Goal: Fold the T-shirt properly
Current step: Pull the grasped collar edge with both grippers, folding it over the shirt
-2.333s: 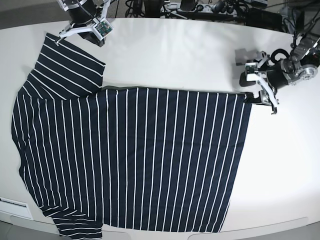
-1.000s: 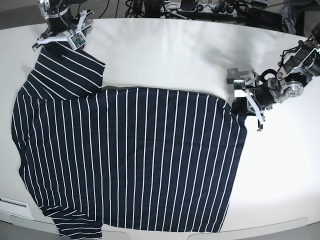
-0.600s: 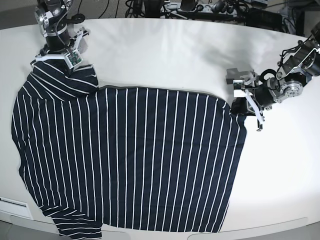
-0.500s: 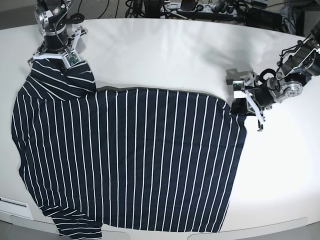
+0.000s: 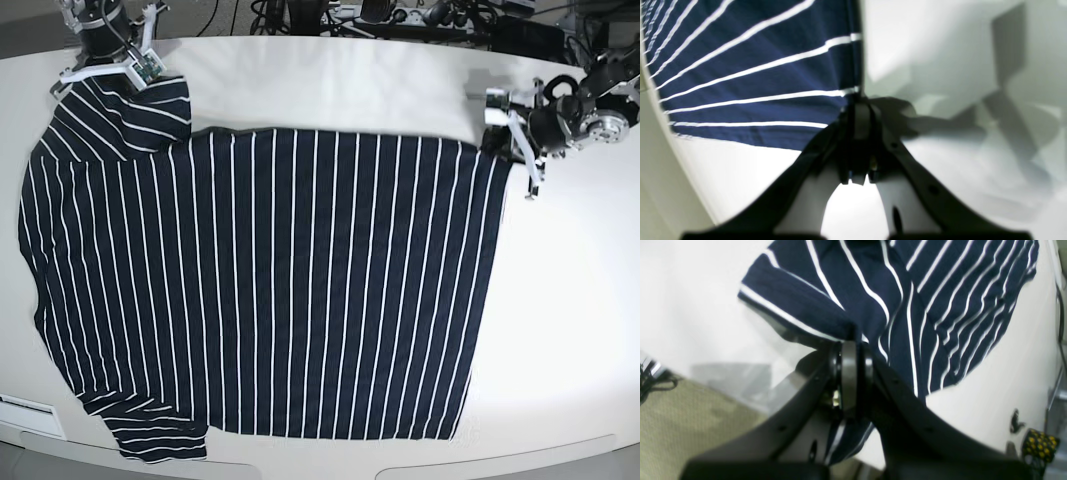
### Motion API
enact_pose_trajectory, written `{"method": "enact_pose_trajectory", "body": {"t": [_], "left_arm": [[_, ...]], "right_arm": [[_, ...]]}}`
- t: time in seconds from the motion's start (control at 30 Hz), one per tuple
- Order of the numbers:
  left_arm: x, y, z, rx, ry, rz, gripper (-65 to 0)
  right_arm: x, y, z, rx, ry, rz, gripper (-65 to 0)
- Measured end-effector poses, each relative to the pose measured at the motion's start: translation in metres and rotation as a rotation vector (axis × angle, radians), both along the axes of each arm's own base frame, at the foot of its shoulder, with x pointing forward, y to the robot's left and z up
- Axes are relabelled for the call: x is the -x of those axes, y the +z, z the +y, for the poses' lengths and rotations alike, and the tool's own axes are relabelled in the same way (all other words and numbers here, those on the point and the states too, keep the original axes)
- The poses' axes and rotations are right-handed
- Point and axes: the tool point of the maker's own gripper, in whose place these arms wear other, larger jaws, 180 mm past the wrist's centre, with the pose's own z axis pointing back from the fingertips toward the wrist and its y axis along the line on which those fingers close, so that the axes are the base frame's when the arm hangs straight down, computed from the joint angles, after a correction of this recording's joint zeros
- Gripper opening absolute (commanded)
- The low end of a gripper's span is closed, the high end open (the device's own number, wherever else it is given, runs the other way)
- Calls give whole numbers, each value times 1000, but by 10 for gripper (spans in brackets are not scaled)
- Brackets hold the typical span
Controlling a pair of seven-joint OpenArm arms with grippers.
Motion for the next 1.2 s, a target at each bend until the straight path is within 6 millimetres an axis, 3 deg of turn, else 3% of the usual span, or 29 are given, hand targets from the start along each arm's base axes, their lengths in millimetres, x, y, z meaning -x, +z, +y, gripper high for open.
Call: {"method": "enact_pose_trajectory", "body": {"t": [0.27,0.43,0.57,0.67,0.73,0.83,1.0,1.13,1.2], "left_arm": [[52,11,7,-47,-63,110,-650],[78,23,3,-69,-98,155,-650],[82,31,-3,-60,-117,156,-650],[69,36,-6,-74,-146,62,-650],[45,46,-12,-70,-159,-96,-650],[12,59,-18,-62,-110,-255,-650],[-13,63,-37,3,-86,-328,-650],[-46,60,-31,-6,-48,-400,-650],[-59,58,-28,1,-46,-417,-650]], "right_arm": [[36,4,-41,99,-64,81,-650],[59,13,-40,100,-78,118,-650],[59,22,-39,112,-76,99,-650],[48,32,-51,199,-73,26,-650],[37,39,-53,221,-68,-32,-650],[16,44,-45,176,-56,-105,-650],[-32,54,-26,71,35,-207,-650],[-63,65,-10,-1,123,-270,-650],[-77,59,-16,-13,138,-279,-650]]}}
